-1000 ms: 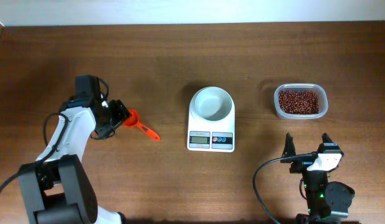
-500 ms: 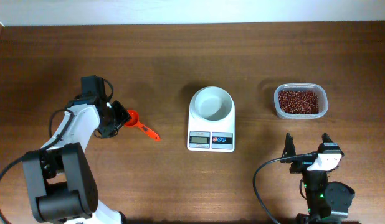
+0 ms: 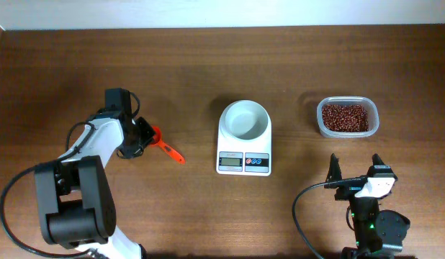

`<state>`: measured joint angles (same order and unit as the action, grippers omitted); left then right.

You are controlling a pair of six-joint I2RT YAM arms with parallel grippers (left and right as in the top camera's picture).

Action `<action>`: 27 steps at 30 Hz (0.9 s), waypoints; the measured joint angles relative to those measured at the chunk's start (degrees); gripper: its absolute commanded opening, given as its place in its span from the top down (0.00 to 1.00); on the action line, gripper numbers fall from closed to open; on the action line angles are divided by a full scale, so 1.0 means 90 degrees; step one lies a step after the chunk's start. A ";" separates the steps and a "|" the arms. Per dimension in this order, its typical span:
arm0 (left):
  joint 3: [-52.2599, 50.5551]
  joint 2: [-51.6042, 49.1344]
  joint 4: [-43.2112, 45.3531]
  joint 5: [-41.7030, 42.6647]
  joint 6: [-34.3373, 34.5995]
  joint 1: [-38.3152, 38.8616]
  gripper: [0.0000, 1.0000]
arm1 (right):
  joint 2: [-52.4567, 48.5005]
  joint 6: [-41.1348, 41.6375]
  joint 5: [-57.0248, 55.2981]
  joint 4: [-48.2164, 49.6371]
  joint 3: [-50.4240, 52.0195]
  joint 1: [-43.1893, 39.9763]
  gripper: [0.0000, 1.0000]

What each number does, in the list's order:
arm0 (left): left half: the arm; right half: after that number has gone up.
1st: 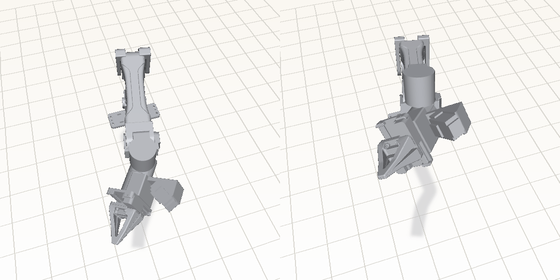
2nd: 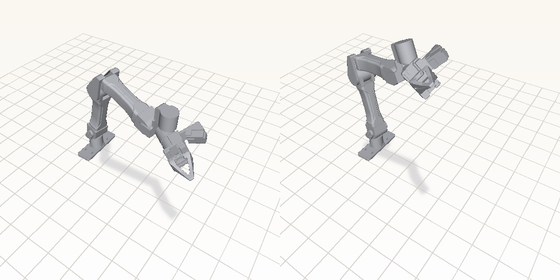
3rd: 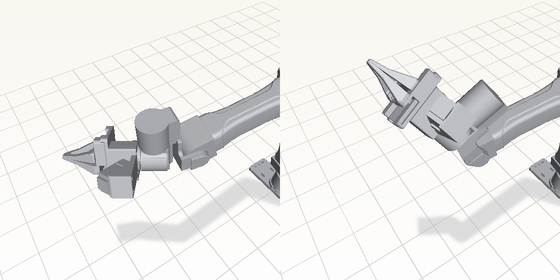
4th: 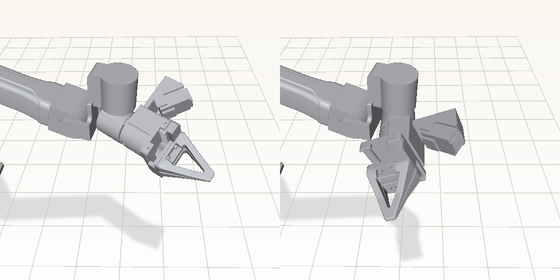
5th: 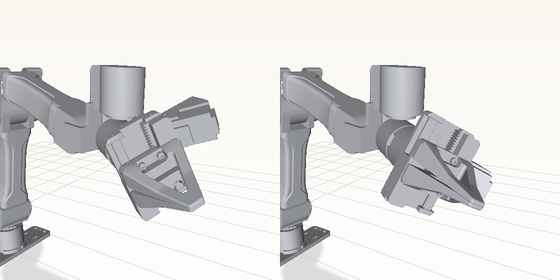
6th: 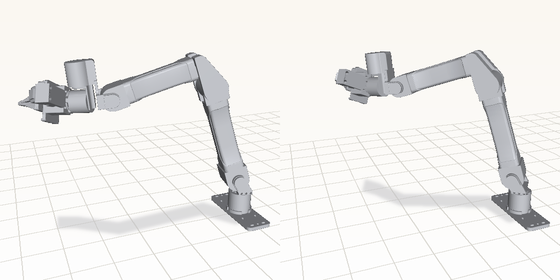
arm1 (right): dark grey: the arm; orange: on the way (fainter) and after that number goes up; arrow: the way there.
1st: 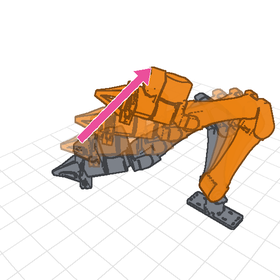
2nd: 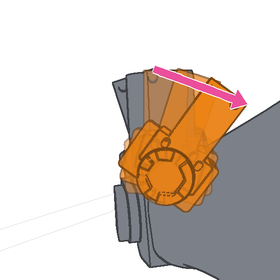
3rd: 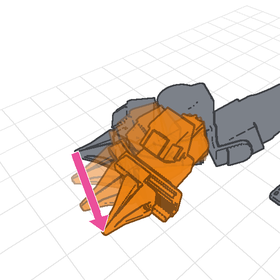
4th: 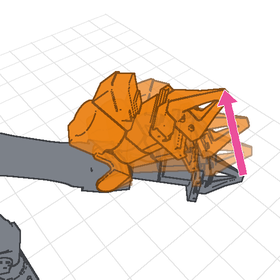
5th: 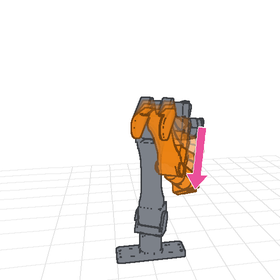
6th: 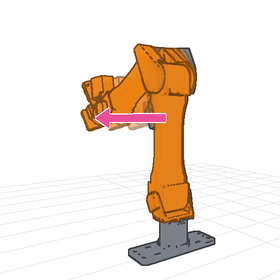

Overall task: Scoop and weigh 50g on scale
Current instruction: 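Close the left gripper on the orange scoop's cup rim and lift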

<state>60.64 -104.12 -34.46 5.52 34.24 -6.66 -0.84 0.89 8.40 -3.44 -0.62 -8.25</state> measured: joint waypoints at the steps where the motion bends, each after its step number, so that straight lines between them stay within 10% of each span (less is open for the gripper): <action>1: 0.0000 -0.0002 0.0036 -0.0022 0.0002 0.0000 1.00 | 0.0000 -0.0002 0.0000 0.0000 0.0000 0.0000 0.01; 27: 0.0000 0.0034 -0.0469 -0.0024 0.0250 -0.0007 1.00 | 0.0000 -0.0005 0.0000 0.0000 0.0000 0.0000 0.01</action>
<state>60.64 -103.81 -38.68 5.30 36.49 -6.72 -0.84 0.84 8.40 -3.44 -0.62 -8.25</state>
